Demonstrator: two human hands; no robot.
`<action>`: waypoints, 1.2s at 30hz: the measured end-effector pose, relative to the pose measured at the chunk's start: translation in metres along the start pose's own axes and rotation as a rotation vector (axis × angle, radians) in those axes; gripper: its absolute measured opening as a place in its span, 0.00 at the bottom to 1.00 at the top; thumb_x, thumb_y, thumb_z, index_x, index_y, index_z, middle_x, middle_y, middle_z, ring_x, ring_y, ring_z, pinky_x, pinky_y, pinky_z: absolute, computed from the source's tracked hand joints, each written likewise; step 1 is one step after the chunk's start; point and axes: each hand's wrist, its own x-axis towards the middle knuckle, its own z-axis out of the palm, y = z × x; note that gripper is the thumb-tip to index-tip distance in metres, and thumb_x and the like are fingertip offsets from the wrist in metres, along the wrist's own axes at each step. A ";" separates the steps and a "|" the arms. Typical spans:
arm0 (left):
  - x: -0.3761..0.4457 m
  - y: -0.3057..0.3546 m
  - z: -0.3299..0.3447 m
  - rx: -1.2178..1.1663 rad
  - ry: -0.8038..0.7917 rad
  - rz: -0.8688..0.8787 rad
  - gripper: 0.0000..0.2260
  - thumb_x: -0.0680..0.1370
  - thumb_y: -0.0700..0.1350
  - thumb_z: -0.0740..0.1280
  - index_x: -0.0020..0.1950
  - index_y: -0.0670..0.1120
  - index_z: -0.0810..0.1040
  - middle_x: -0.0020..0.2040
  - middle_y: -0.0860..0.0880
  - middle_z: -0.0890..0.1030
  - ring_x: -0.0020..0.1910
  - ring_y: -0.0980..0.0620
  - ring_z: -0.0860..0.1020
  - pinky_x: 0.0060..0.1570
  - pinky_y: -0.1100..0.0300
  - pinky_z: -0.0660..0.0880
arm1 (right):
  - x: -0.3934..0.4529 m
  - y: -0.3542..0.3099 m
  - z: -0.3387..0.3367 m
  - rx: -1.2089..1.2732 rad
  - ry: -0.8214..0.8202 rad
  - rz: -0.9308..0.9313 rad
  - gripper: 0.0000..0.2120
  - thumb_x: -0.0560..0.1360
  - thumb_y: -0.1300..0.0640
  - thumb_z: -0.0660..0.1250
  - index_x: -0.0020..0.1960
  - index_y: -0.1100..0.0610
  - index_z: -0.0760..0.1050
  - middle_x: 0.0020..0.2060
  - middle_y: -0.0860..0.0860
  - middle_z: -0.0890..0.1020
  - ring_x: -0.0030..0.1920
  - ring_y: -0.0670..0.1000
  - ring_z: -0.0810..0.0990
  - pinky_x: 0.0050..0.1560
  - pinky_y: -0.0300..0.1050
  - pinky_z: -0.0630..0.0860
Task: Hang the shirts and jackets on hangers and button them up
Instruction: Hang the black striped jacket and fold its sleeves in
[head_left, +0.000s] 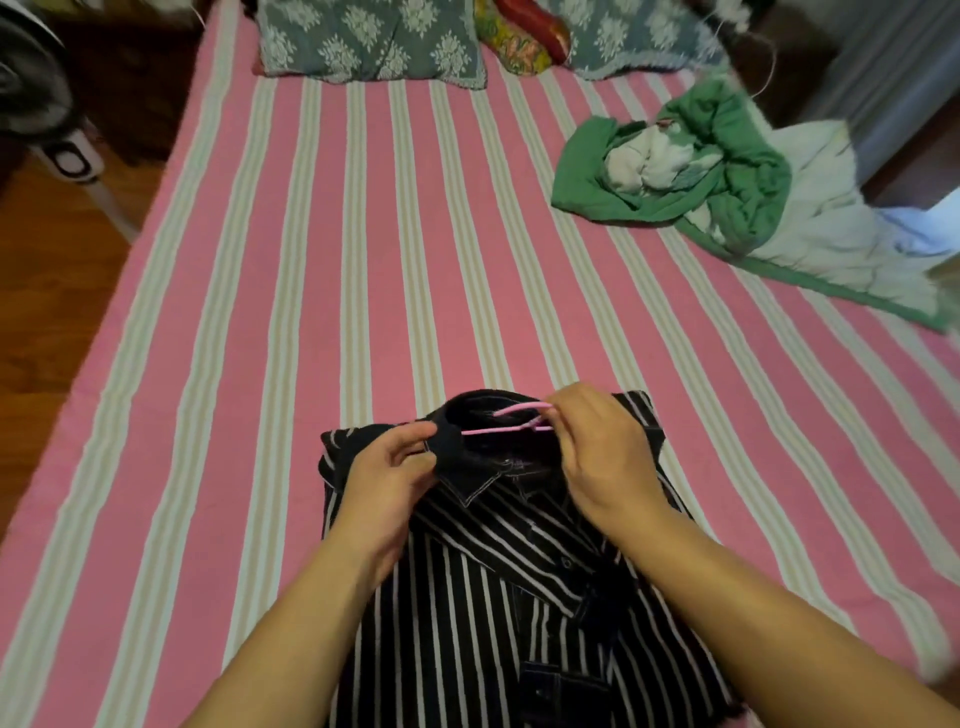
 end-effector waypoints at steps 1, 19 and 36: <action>-0.018 0.015 0.004 0.185 -0.050 0.084 0.16 0.80 0.33 0.66 0.61 0.51 0.82 0.57 0.45 0.84 0.58 0.53 0.82 0.67 0.53 0.75 | 0.006 -0.011 -0.019 0.023 0.000 0.005 0.11 0.83 0.55 0.58 0.48 0.57 0.77 0.42 0.48 0.77 0.40 0.50 0.75 0.40 0.53 0.76; -0.279 0.376 0.006 1.345 0.657 1.256 0.11 0.85 0.51 0.58 0.51 0.48 0.75 0.45 0.49 0.81 0.44 0.42 0.80 0.37 0.47 0.76 | 0.205 -0.168 -0.402 -0.020 -0.211 -0.281 0.17 0.83 0.42 0.55 0.55 0.50 0.78 0.51 0.45 0.81 0.53 0.48 0.78 0.57 0.50 0.73; -0.519 0.341 -0.113 1.707 1.142 1.185 0.11 0.86 0.47 0.55 0.56 0.43 0.74 0.41 0.44 0.79 0.35 0.41 0.80 0.31 0.45 0.79 | 0.197 -0.254 -0.354 0.478 -0.367 -0.589 0.30 0.81 0.34 0.53 0.36 0.58 0.70 0.29 0.47 0.72 0.33 0.43 0.69 0.37 0.46 0.66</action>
